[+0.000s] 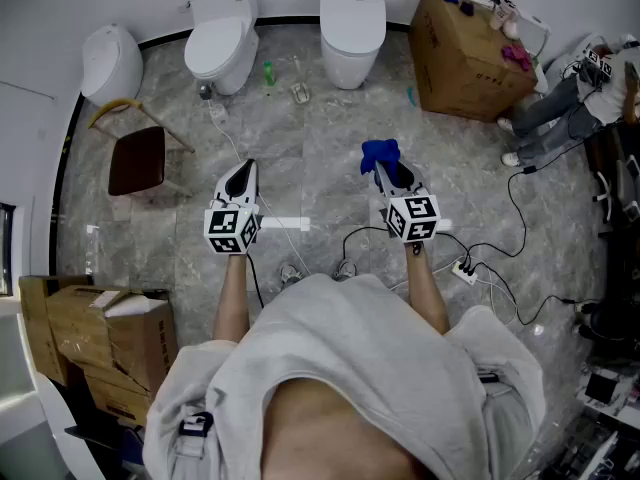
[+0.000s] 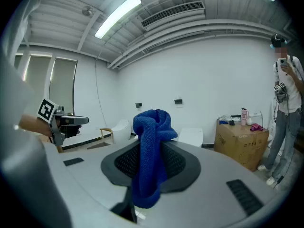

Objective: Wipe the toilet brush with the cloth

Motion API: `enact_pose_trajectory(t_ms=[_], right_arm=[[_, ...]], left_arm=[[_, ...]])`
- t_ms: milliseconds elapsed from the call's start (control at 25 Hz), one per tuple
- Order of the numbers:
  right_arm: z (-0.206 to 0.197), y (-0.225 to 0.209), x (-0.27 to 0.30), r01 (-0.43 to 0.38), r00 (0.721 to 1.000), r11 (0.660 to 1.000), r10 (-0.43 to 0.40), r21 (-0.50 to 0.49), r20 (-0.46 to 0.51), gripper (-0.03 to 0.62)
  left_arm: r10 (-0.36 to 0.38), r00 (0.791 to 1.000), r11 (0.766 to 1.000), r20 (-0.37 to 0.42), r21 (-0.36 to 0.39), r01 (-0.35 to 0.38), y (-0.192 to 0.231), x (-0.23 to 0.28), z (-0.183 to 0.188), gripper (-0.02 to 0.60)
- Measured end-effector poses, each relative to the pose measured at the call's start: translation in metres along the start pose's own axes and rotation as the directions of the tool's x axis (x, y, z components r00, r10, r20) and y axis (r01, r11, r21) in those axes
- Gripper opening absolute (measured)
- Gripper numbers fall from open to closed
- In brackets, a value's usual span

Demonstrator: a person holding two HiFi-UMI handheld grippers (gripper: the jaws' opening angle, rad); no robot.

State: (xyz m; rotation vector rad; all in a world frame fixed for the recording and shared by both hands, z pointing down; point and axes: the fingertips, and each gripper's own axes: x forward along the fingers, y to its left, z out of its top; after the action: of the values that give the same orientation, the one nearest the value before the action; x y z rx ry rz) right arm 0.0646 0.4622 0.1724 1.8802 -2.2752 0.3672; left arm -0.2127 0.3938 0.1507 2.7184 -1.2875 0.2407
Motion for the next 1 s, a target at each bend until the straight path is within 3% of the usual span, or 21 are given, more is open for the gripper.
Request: enact_pose_trajectory(t_ms=[480, 1000], right_arm=[[-0.001, -0.019, -0.006, -0.027, 1.000, 1.000, 0.027, 0.007, 0.008, 0.106], [-0.011, -0.071, -0.011, -0.083, 0.997, 0.997, 0.083, -0.009, -0.004, 0.106]], left_arm=[[0.017, 1.000, 1.000, -0.006, -0.007, -0.017, -0.019, 0.012, -0.001, 0.018], [0.031, 0.999, 1.000, -0.019, -0.003, -0.031, -0.077, 0.052, -0.005, 0.018]])
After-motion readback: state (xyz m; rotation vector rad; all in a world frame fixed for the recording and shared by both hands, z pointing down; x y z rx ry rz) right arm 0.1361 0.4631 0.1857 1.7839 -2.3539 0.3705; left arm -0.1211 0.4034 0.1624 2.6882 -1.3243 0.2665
